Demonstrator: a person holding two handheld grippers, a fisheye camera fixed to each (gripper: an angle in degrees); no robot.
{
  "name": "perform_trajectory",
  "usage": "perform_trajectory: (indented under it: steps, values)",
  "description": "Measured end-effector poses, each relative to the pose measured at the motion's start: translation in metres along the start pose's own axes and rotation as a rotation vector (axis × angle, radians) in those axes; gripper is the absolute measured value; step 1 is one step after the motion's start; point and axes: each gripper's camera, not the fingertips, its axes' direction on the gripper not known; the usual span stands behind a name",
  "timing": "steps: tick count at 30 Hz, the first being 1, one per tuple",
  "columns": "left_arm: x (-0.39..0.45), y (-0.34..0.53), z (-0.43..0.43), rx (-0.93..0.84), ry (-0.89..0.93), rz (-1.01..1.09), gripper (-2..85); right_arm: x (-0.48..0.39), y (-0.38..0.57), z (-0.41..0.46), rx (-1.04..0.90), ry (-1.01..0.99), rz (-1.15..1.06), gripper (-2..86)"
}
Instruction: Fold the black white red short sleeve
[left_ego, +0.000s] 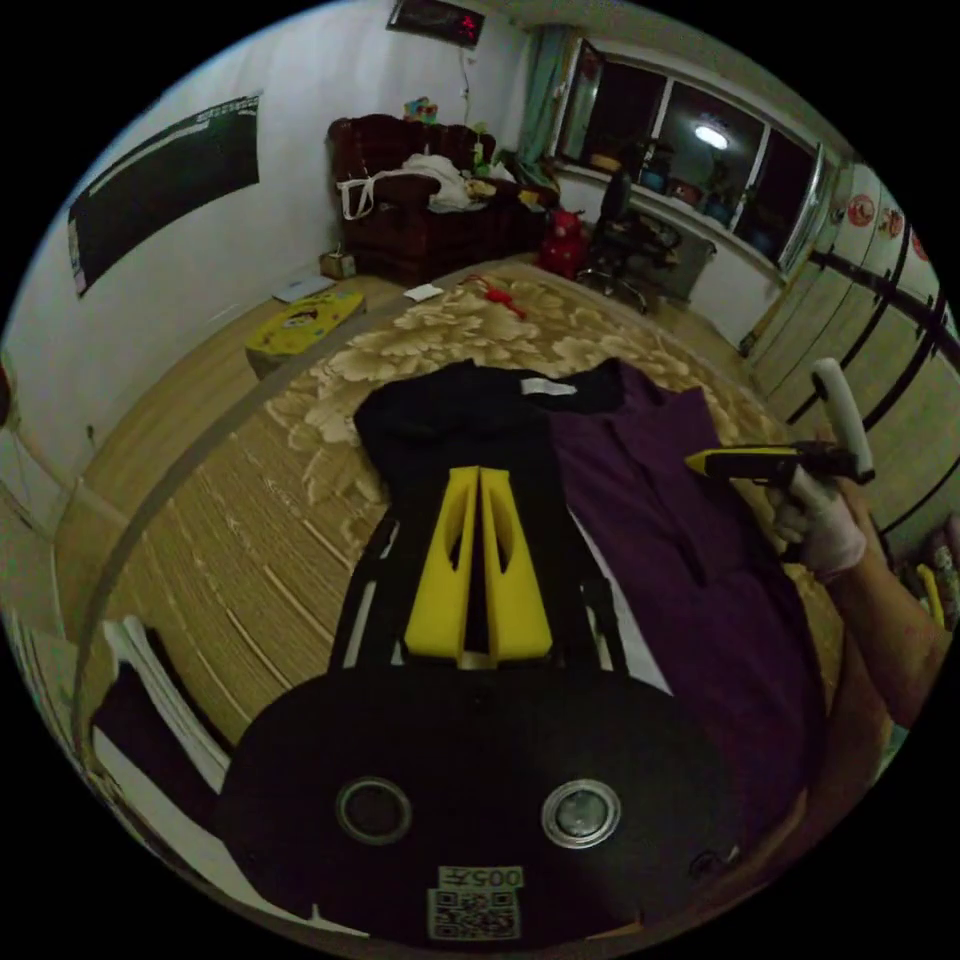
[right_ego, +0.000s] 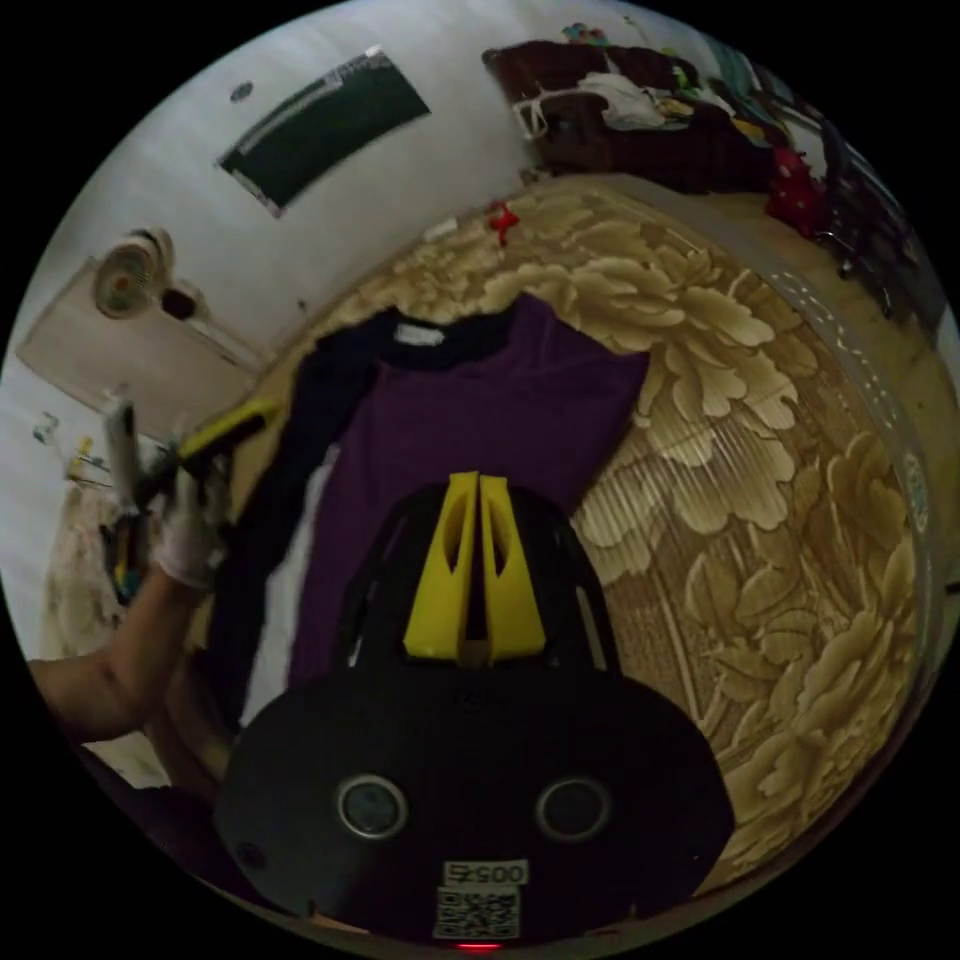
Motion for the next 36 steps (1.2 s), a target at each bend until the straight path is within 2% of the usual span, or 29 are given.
perform_trajectory:
  steps: [3, 6, 11, 14, 17, 19, 20, 23, 25, 28, 32, 36]
  values:
    - [-0.014, -0.001, 0.027, -0.127, -0.013, 0.024, -0.6, 0.005, 0.005, 0.0, 0.031, 0.049, 0.029, -0.9]
    - [-0.028, 0.002, 0.032, -0.079, 0.008, -0.035, -0.7, 0.008, 0.005, 0.002, 0.054, 0.089, 0.023, -0.9]
    - [-0.029, -0.004, 0.046, -0.088, -0.173, 0.013, -0.7, 0.023, -0.006, 0.007, 0.078, 0.129, 0.026, -0.9]
    - [-0.035, -0.007, 0.054, -0.105, -0.236, 0.041, -0.6, 0.041, -0.014, 0.008, 0.06, 0.082, 0.094, -0.9]
    - [-0.051, 0.0, 0.045, -0.133, -0.13, 0.008, -0.6, 0.062, -0.004, 0.001, 0.038, -0.082, 0.219, -0.9]
    - [-0.062, 0.024, 0.005, 0.034, 0.033, -0.011, -0.6, 0.064, 0.018, -0.022, 0.128, -0.218, 0.201, -0.9]
    - [-0.063, 0.032, -0.005, 0.058, 0.052, 0.002, -0.6, 0.062, 0.038, -0.039, 0.17, -0.295, 0.166, -0.9]
    - [-0.064, 0.085, -0.051, 0.068, 0.115, 0.156, -0.4, 0.047, 0.105, -0.078, 0.165, -0.288, 0.094, -0.9]
    - [-0.066, 0.138, -0.076, -0.013, 0.098, 0.258, 0.1, 0.038, 0.153, -0.094, 0.123, -0.244, 0.089, -0.9]
    - [-0.077, 0.205, -0.097, -0.163, 0.072, 0.299, 2.2, 0.027, 0.23, -0.106, 0.02, -0.207, 0.138, -0.8]
    - [-0.102, 0.271, -0.112, -0.335, 0.106, 0.291, 7.3, 0.019, 0.311, -0.115, -0.06, -0.146, 0.236, 0.6]
    - [-0.137, 0.324, -0.118, -0.451, 0.088, 0.241, 12.3, 0.019, 0.355, -0.112, -0.119, -0.09, 0.308, 6.3]
